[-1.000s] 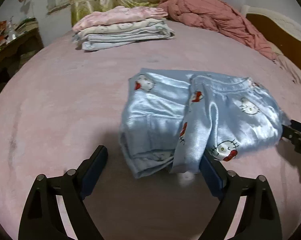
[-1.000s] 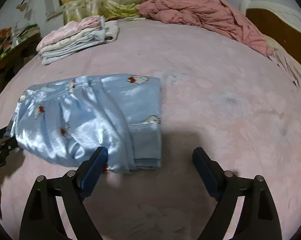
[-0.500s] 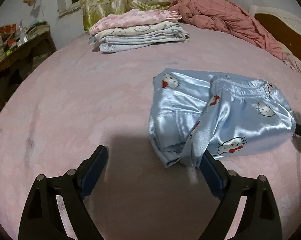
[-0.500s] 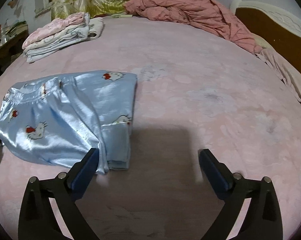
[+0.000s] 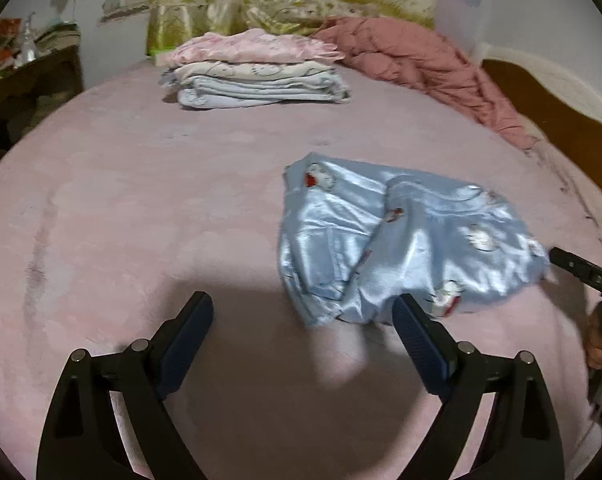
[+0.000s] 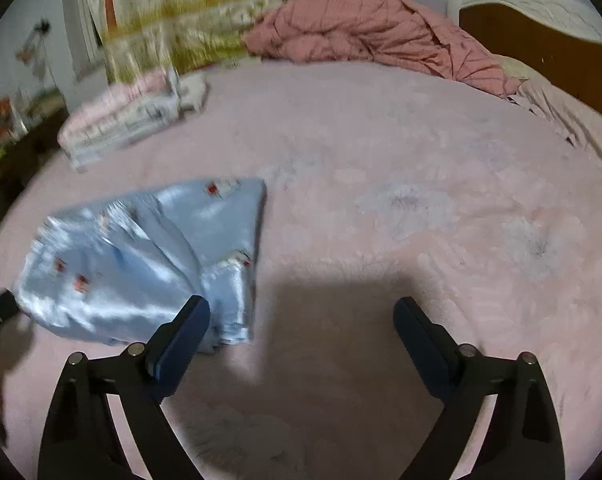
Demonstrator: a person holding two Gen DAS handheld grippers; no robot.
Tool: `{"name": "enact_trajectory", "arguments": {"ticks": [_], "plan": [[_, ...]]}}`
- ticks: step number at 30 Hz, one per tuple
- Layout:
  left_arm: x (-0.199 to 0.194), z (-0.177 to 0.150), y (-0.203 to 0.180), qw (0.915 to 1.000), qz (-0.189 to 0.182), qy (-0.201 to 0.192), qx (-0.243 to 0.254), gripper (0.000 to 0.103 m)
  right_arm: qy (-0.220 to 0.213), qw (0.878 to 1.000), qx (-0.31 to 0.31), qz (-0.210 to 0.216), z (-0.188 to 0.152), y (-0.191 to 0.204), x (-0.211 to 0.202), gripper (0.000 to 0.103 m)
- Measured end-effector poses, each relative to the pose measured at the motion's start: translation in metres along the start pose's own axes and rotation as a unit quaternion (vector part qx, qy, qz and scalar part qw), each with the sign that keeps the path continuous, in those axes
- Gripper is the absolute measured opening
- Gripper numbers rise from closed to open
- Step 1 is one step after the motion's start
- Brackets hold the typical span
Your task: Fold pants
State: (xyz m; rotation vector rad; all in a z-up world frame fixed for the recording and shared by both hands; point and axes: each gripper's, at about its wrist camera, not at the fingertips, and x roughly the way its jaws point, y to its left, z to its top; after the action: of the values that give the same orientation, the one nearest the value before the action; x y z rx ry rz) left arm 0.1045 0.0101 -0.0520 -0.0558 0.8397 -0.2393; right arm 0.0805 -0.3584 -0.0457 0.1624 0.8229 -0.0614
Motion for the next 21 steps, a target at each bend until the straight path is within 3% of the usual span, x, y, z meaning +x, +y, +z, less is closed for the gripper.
{"name": "enact_trajectory", "arguments": {"ticks": [4, 7, 11, 15, 21], "plan": [[0.009, -0.004, -0.018, 0.9979, 0.034, 0.028, 0.046, 0.091, 0.018, 0.998, -0.021, 0.051, -0.006, 0.009, -0.003, 0.095], [0.016, -0.006, -0.028, 0.9955, 0.057, 0.034, 0.067, 0.090, 0.037, 0.997, -0.065, 0.012, -0.011, 0.028, 0.005, 0.095], [0.016, -0.003, -0.033, 0.9960, 0.046, 0.023, 0.073, 0.090, 0.035, 0.996, -0.082, 0.002, -0.011, 0.038, 0.007, 0.095], [0.022, 0.002, -0.028, 0.9961, 0.063, 0.025, 0.057, 0.087, 0.028, 0.997, -0.069, -0.005, -0.009, 0.034, 0.006, 0.095], [0.008, 0.004, -0.007, 0.9989, 0.046, -0.004, 0.003, 0.086, -0.003, 0.999, -0.034, -0.001, -0.004, 0.018, -0.004, 0.095]]}}
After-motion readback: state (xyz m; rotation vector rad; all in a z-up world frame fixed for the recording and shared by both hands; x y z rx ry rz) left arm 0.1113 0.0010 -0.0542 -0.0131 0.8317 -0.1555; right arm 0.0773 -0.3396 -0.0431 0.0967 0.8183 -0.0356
